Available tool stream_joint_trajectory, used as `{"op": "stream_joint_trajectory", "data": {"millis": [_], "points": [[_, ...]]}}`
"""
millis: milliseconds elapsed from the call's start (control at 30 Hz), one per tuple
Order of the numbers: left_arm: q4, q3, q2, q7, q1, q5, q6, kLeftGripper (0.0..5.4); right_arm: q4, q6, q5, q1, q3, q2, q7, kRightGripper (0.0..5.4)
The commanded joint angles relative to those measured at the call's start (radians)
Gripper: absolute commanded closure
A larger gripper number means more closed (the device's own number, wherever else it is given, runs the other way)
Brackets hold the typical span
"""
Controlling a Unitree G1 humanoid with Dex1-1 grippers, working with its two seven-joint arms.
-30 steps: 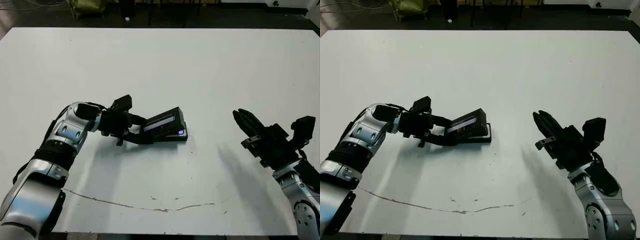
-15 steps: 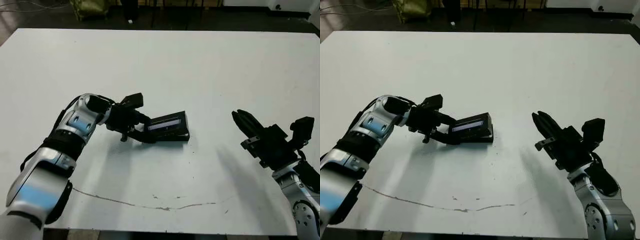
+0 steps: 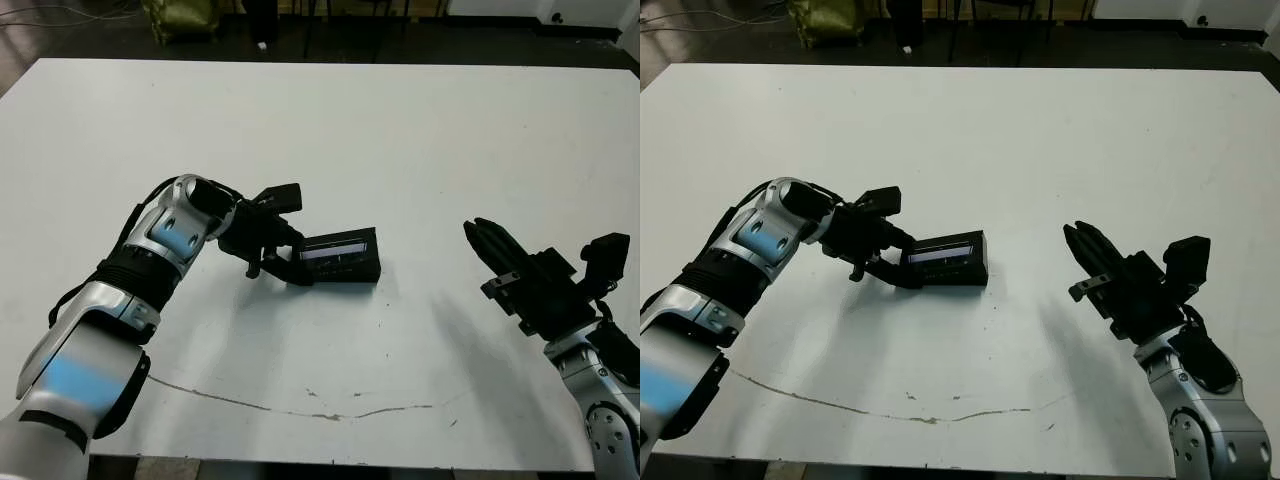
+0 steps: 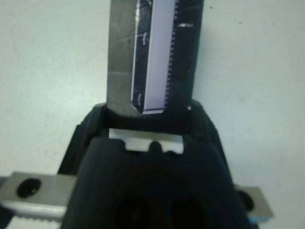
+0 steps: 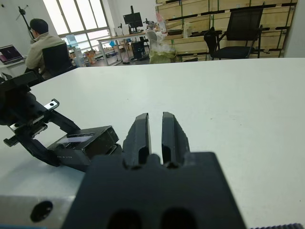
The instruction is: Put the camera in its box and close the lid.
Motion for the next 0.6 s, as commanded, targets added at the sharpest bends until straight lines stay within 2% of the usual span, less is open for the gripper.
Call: {"op": "stream_joint_trajectory", "data": {"millis": [33, 233, 433, 500, 600], "points": [[-0.066, -0.033, -0.016, 0.06, 0.039, 0.031, 0.075, 3.33, 0.014, 0.003, -0.009, 0.017, 0.0, 0.0, -0.005, 5.4], [-0.202, -0.045, -0.003, 0.066, 0.066, 0.028, 0.231, 3.33, 0.022, -0.008, -0.019, 0.018, 0.005, 0.007, -0.005, 5.4], [-0.289, -0.05, -0.003, 0.087, 0.086, 0.019, 0.338, 3.33, 0.015, 0.001, -0.026, 0.02, 0.007, 0.01, -0.02, 5.4], [-0.318, -0.065, 0.008, 0.079, 0.095, 0.019, 0.301, 3.33, 0.013, 0.003, -0.025, 0.023, 0.007, 0.011, -0.022, 5.4], [-0.336, -0.07, 0.022, 0.056, 0.112, -0.001, 0.212, 2.71, 0.013, 0.006, -0.022, 0.024, 0.007, 0.013, -0.023, 5.4]]}}
